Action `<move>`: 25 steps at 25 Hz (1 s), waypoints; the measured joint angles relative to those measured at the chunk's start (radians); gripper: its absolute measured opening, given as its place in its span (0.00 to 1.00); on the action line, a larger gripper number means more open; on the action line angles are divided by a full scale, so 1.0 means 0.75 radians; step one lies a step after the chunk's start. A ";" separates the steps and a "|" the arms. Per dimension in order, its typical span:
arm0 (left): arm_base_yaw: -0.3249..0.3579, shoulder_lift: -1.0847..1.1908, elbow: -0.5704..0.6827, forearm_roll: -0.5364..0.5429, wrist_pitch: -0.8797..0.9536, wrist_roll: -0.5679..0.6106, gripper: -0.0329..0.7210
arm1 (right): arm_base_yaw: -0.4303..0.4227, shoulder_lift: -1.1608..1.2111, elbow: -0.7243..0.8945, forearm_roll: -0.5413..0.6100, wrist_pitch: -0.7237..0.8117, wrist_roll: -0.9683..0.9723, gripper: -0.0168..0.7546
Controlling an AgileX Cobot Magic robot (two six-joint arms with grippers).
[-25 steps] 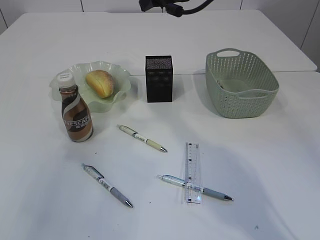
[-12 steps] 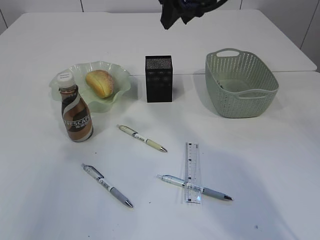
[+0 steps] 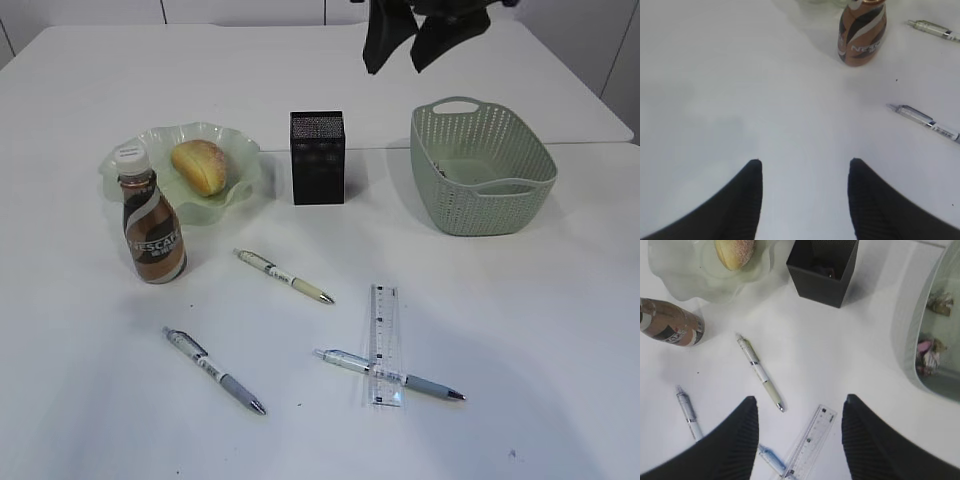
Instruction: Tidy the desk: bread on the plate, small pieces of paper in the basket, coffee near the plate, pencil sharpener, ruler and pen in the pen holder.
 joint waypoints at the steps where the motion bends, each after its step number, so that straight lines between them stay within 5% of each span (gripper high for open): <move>1: 0.000 0.000 -0.022 0.000 0.018 0.000 0.56 | 0.000 -0.038 0.065 0.006 0.000 0.052 0.57; 13: 0.000 0.000 -0.208 -0.055 0.136 0.000 0.55 | 0.071 -0.127 0.572 0.040 -0.005 0.367 0.58; 25: 0.000 0.000 -0.211 -0.079 0.291 0.000 0.55 | 0.107 -0.062 0.627 -0.032 -0.015 0.468 0.58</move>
